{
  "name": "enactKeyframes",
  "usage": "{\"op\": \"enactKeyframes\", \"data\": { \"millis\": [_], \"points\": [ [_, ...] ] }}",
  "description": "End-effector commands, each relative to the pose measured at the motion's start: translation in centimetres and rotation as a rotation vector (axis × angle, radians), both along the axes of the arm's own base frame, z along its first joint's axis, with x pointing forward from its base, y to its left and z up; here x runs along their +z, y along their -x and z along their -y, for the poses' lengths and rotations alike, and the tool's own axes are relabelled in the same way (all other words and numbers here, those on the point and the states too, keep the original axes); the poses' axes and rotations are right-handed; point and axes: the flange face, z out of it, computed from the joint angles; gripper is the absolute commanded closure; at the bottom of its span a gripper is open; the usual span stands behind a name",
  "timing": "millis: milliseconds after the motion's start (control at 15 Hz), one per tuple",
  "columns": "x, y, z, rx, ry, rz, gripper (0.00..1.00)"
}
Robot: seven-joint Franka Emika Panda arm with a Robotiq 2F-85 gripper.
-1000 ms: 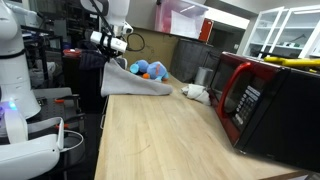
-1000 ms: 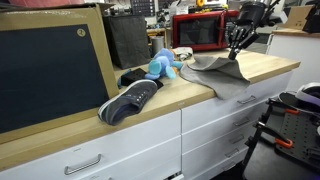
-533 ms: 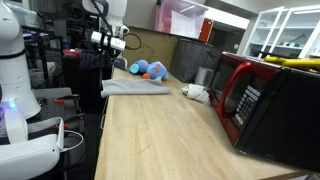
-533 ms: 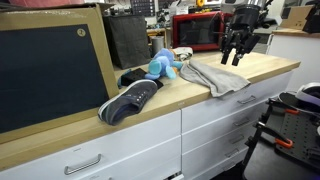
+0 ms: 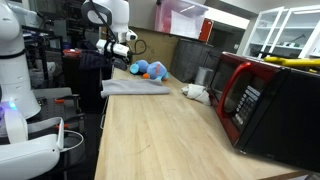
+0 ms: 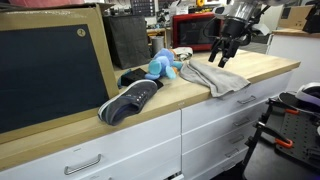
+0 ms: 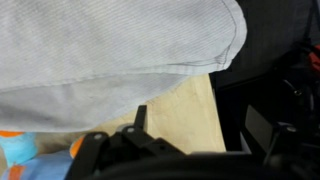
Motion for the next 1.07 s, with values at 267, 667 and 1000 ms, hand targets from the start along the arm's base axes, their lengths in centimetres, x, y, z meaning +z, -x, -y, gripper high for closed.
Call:
{"op": "enactKeyframes", "data": {
  "millis": [267, 667, 1000],
  "points": [
    [-3.4, -8.9, -1.4, -0.321, 0.106, -0.099, 0.0],
    [-1.2, -17.8, 2.5, -0.65, 0.176, -0.208, 0.0],
    [-3.3, -22.4, 6.9, -0.875, 0.249, -0.328, 0.0]
  ]
}}
